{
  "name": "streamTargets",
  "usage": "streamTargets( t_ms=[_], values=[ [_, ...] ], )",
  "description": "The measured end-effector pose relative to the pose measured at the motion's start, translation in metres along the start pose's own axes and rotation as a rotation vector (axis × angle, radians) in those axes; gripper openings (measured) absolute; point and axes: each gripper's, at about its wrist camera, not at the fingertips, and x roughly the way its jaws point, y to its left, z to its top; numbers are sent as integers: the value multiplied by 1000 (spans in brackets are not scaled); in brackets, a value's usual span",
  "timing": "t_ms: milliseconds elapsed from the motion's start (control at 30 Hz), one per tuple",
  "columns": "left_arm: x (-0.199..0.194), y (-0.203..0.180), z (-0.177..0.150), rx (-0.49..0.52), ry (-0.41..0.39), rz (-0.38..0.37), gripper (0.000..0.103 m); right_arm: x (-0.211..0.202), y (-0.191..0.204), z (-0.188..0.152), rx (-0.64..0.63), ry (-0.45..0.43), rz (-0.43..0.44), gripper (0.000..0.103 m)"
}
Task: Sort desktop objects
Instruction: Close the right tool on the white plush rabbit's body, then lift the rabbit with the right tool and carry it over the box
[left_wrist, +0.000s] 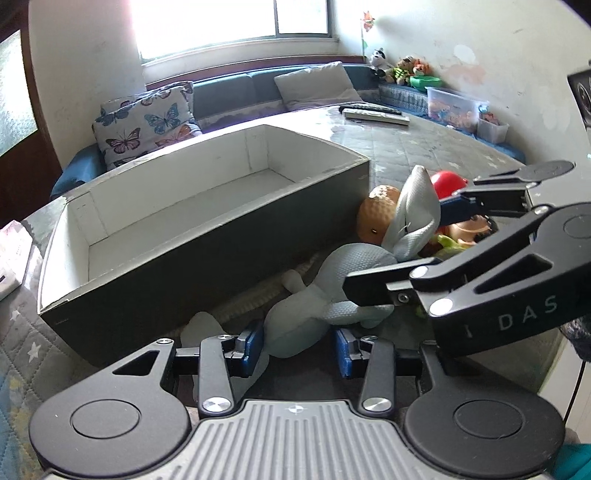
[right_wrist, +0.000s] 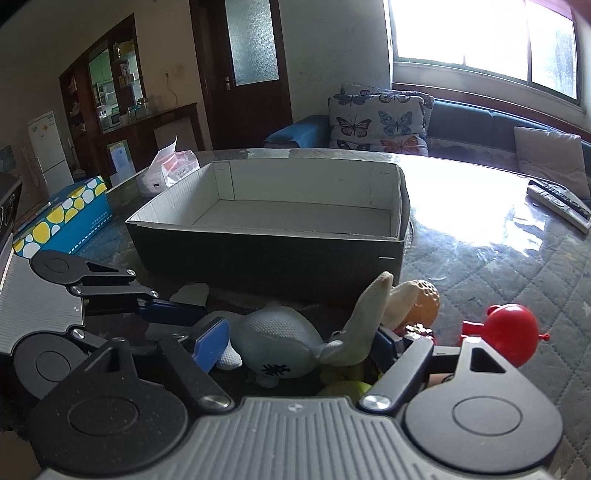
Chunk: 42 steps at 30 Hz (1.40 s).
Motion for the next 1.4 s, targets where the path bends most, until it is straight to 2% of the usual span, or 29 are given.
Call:
streamTargets(
  t_ms=[167, 400, 633, 700, 767, 867, 1267, 1400],
  values=[
    [3, 7, -2, -28, -7, -29, 42, 7, -2, 4, 23, 11, 26, 75],
    [2, 11, -3, -17, -22, -50, 43, 19, -2, 7, 27, 24, 30, 74],
    [8, 14, -2, -18, -8, -61, 43, 3, -2, 17, 19, -64, 19, 75],
    [8, 14, -3, -20, -8, -66, 42, -2, -2, 18, 6, -92, 23, 79],
    [8, 15, -3, -20, -9, -69, 42, -6, -2, 19, 6, -117, 31, 92],
    [8, 17, -3, -24, -9, -73, 42, -6, -5, 20, 25, -123, 59, 101],
    [7, 15, -5, -35, -20, -70, 42, -10, -7, 19, 108, -154, 80, 103],
    [7, 13, -7, -28, -25, -62, 42, -11, -13, 18, 156, -144, 135, 103]
  ],
)
